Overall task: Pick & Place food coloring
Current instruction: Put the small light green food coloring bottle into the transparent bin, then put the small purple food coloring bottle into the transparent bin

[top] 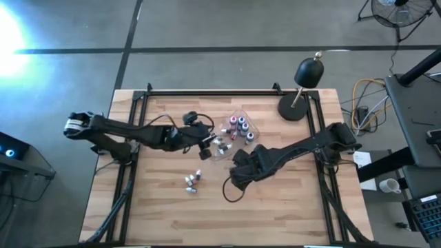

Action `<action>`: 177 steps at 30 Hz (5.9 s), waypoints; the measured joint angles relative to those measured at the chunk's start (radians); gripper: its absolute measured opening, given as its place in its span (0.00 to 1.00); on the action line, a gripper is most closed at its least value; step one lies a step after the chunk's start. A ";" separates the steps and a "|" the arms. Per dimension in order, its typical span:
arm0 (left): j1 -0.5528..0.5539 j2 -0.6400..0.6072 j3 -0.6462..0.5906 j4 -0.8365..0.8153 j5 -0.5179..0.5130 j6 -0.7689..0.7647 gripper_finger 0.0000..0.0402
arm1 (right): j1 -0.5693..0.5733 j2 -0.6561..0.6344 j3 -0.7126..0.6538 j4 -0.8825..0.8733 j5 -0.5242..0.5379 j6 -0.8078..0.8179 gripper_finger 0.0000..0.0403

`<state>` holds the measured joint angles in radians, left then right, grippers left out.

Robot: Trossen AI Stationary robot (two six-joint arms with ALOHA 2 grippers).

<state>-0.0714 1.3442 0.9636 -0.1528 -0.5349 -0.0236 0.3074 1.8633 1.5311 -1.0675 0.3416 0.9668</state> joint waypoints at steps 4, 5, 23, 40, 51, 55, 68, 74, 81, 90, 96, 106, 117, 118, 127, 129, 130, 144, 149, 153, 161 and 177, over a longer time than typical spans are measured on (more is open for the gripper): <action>-0.049 -0.049 0.070 -0.231 -0.003 0.024 0.51 | 0.023 0.000 0.000 0.018 -0.002 -0.030 0.56; -0.063 -0.070 0.078 -0.286 0.004 0.014 0.52 | 0.026 0.000 0.000 0.033 -0.002 -0.054 0.56; -0.447 -0.202 -0.445 0.006 0.425 -0.016 0.53 | -0.015 0.000 -0.009 0.439 0.000 -0.623 0.56; -0.375 0.042 -0.483 0.131 0.438 0.109 0.53 | 0.000 -0.001 -0.009 0.437 -0.001 -0.495 0.56; -0.336 0.116 -0.430 0.116 0.497 0.002 0.34 | -0.001 -0.001 -0.009 0.437 0.001 -0.495 0.56; -0.321 0.127 -0.397 0.046 0.496 -0.046 0.24 | -0.003 -0.001 -0.009 0.437 0.002 -0.495 0.56; -0.300 0.036 -0.292 -0.248 0.288 -0.058 0.07 | -0.014 -0.009 -0.002 0.386 0.012 -0.359 0.56; -0.246 -0.101 -0.140 -0.198 0.087 0.057 0.09 | 0.013 -0.079 0.016 0.288 0.216 -0.264 0.56; -0.016 -0.048 -0.115 0.205 0.036 0.223 0.12 | 0.000 -0.117 0.013 0.221 0.263 -0.285 0.56; 0.003 0.011 0.054 -0.039 0.057 0.077 0.38 | -0.001 -0.119 0.011 0.129 0.240 -0.248 0.56; 0.000 -0.047 0.151 -0.247 0.062 0.029 0.40 | -0.009 -0.111 0.004 0.127 0.225 -0.267 0.56; -0.109 -0.112 -0.011 -0.460 0.532 -0.222 0.41 | -0.009 -0.110 -0.002 0.128 0.195 -0.270 0.56; -0.388 -0.075 -0.100 -0.450 0.248 -0.589 0.41 | 0.021 -0.119 -0.003 0.073 0.124 -0.178 0.56; -0.404 -0.075 -0.098 -0.449 0.239 -0.617 0.41 | 0.025 -0.127 -0.003 0.042 0.124 -0.149 0.56; -0.474 -0.074 -0.097 -0.367 0.080 -0.773 0.41 | 0.073 -0.294 -0.034 -0.242 0.258 0.025 0.53; -0.477 -0.072 -0.097 -0.318 0.079 -0.821 0.41 | 0.064 -0.356 -0.088 -0.275 0.277 0.034 0.53; -0.478 -0.067 -0.098 -0.301 0.073 -0.845 0.41 | 0.059 -0.390 -0.124 -0.281 0.281 0.034 0.53; -0.526 0.167 0.001 -0.290 0.073 -0.963 0.41 | 0.048 -0.732 -0.569 0.039 0.319 -0.089 0.53; -0.526 0.268 0.098 -0.303 0.132 -1.000 0.41 | 0.048 -0.740 -0.633 0.083 0.341 -0.169 0.53; -0.532 0.338 0.183 -0.364 0.176 -1.097 0.41 | 0.048 -0.744 -0.667 0.082 0.343 -0.211 0.53; -0.541 0.449 0.299 -0.587 0.272 -1.123 0.41 | 0.033 -0.742 -0.703 0.090 0.394 -0.210 0.53; -0.522 0.480 0.222 -0.528 0.254 -1.130 0.41 | -0.076 -0.742 -0.702 0.144 0.422 -0.308 0.53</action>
<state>-0.5933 1.8244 1.1854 -0.6813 -0.2805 -1.1532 0.2314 1.1210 0.8288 -0.9236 0.7631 0.6586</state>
